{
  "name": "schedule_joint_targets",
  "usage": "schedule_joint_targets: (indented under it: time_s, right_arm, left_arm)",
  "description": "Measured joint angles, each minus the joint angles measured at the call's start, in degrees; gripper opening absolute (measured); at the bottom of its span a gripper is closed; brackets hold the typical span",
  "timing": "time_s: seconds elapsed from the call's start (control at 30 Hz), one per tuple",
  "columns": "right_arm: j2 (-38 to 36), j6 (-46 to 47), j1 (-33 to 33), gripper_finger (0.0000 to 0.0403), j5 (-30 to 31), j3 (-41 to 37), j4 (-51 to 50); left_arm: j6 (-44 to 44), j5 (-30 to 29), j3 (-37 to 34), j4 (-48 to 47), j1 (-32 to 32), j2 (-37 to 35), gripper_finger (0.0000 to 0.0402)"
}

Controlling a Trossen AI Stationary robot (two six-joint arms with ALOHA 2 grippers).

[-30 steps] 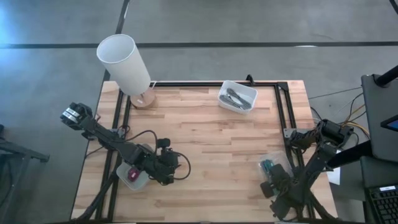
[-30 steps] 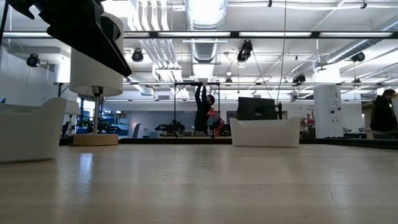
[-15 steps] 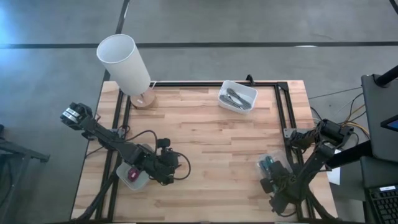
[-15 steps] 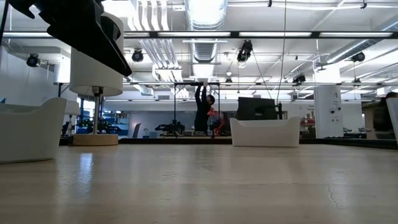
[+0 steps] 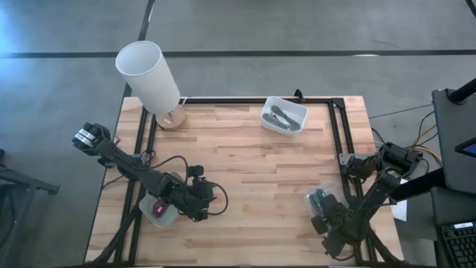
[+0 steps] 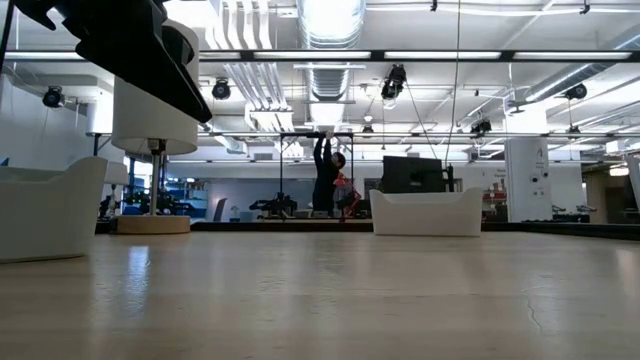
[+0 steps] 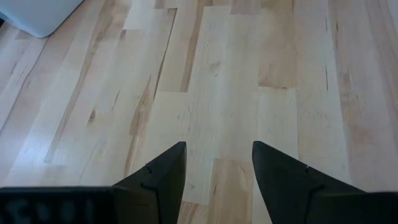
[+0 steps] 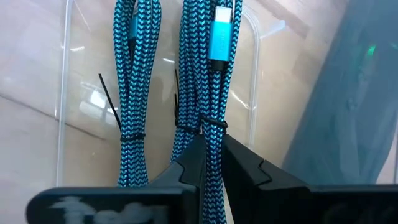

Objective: Pick & Place USB Port
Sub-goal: Put the blue patterned charger cable into the transparent bin, then return to Home Position

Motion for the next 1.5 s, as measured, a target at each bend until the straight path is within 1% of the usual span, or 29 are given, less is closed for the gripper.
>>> schedule_joint_targets:
  time_s: [0.23, 0.37, 0.63, 0.77, 1.07, 1.13, 1.27, 1.33, 1.37, 1.43, 1.5]
  right_arm:
    - [0.0, -0.7, -0.1, 0.0040, 0.0, 0.0, 0.1]
    - [0.0, -3.4, -0.2, 0.0040, 0.0, 0.1, 0.1]
    - [0.0, -3.6, -0.2, 0.0035, 0.0, 0.1, 0.0]
    - [0.0, -4.3, -0.2, 0.0053, 0.0, 0.1, 0.0]
    - [0.0, -3.1, -0.1, 0.0112, 0.1, 0.4, -0.6]
    - [-0.1, -3.6, -0.4, 0.0121, 0.1, 2.0, -1.2]
    - [-0.1, -8.8, -1.3, 0.0134, 0.4, 7.4, -5.0]
    - [-0.2, -11.5, -1.8, 0.0137, 2.6, 10.7, -6.4]
    - [-0.2, -12.8, -1.9, 0.0138, 5.0, 12.3, -7.0]
    - [-0.2, -16.3, -2.2, 0.0139, 12.4, 15.5, -7.0]
    - [-0.2, -21.2, -2.4, 0.0139, 22.0, 18.3, -6.7]
  left_arm:
    - [0.0, 0.0, 0.0, 0.0, 0.0, 0.0, 0.0190]
    - [0.0, 0.0, 0.0, 0.0, 0.0, 0.0, 0.0190]
    - [0.0, 0.0, 0.0, 0.0, 0.0, 0.0, 0.0190]
    - [0.0, 0.0, 0.0, 0.0, 0.0, 0.0, 0.0190]
    - [0.0, 0.0, 0.0, 0.1, 0.0, 0.0, 0.0191]
    - [0.3, -0.7, 0.0, 0.6, 0.0, 0.0, 0.0190]
    - [2.2, -4.9, 0.1, 1.6, 0.0, 0.0, 0.0190]
    - [3.1, -7.3, 0.1, 3.3, 0.0, 0.0, 0.0190]
    - [3.7, -8.1, 0.1, 4.1, 0.0, 0.0, 0.0190]
    - [5.0, -8.6, 0.1, 5.6, 0.0, 0.0, 0.0190]
    - [6.5, -8.6, 0.1, 7.1, 0.0, 0.0, 0.0190]
